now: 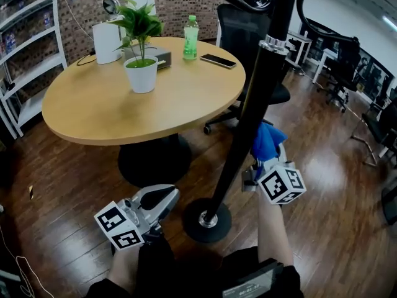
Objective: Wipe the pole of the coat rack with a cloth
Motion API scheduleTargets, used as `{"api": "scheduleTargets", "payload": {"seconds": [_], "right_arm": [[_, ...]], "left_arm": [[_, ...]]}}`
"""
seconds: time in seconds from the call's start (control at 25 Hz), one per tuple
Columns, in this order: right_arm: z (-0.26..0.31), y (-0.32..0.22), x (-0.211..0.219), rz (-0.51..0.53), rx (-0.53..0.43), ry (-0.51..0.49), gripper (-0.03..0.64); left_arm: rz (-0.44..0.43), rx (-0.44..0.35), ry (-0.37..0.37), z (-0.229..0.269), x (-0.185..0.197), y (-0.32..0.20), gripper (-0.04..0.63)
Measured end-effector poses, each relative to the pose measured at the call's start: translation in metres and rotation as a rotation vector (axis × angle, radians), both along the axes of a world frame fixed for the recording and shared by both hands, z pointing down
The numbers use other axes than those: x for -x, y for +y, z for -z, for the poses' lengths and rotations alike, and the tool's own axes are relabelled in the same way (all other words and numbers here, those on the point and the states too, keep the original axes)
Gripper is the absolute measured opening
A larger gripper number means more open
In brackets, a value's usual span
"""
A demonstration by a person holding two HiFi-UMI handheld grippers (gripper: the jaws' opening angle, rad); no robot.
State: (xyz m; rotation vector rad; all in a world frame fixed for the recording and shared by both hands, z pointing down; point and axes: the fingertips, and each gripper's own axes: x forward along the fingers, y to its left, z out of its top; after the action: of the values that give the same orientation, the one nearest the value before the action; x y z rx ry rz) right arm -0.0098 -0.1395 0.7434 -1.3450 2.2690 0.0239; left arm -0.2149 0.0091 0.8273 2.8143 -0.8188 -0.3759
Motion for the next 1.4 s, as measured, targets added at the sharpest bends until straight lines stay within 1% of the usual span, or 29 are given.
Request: {"api": "scheduleTargets", "payload": {"seconds": [0.08, 0.16, 0.28, 0.36, 0.44, 0.48, 0.56, 0.64, 0.72, 0.88, 1.0, 1.12, 1.28, 1.4], "right_arm": [[0.065, 0.021, 0.001, -0.018, -0.141, 0.009, 0.017], [0.119, 0.041, 0.007, -0.024, -0.268, 0.022, 0.017], [0.173, 0.063, 0.023, -0.038, -0.410, 0.079, 0.015], [0.191, 0.075, 0.036, -0.054, -0.474, 0.153, 0.015], [0.194, 0.082, 0.049, -0.100, -0.518, 0.262, 0.017], [0.189, 0.083, 0.055, -0.121, -0.532, 0.309, 0.017], [0.169, 0.083, 0.060, -0.126, -0.538, 0.355, 0.017], [0.141, 0.083, 0.060, -0.103, -0.514, 0.361, 0.017], [0.108, 0.083, 0.059, -0.068, -0.469, 0.366, 0.017], [0.034, 0.079, 0.054, -0.003, -0.340, 0.353, 0.017], [-0.034, 0.074, 0.052, 0.053, -0.215, 0.323, 0.017], [-0.109, 0.072, 0.057, 0.096, -0.071, 0.320, 0.017], [-0.215, 0.071, 0.067, 0.134, 0.146, 0.337, 0.023], [-0.285, 0.069, 0.075, 0.160, 0.281, 0.394, 0.023]], "left_arm": [[0.004, -0.018, 0.017, 0.010, 0.004, 0.003, 0.002], [0.011, -0.041, 0.033, 0.021, 0.010, 0.006, 0.002], [0.029, -0.071, 0.054, 0.037, 0.020, 0.009, 0.002], [0.038, -0.084, 0.060, 0.044, 0.026, 0.009, 0.002], [0.046, -0.092, 0.062, 0.048, 0.032, 0.009, 0.002], [0.048, -0.094, 0.063, 0.050, 0.033, 0.008, 0.002], [0.046, -0.094, 0.059, 0.049, 0.032, 0.008, 0.002], [0.037, -0.086, 0.048, 0.044, 0.029, 0.007, 0.002], [0.030, -0.070, 0.036, 0.036, 0.025, 0.003, 0.002], [0.005, -0.025, 0.004, 0.017, 0.010, -0.007, 0.002], [-0.018, 0.007, -0.015, 0.004, 0.000, -0.011, 0.002], [-0.030, 0.035, -0.032, -0.008, -0.007, -0.016, 0.002], [-0.043, 0.066, -0.051, -0.027, -0.014, -0.014, 0.002], [-0.037, 0.093, -0.065, -0.042, -0.014, -0.010, 0.002]]}}
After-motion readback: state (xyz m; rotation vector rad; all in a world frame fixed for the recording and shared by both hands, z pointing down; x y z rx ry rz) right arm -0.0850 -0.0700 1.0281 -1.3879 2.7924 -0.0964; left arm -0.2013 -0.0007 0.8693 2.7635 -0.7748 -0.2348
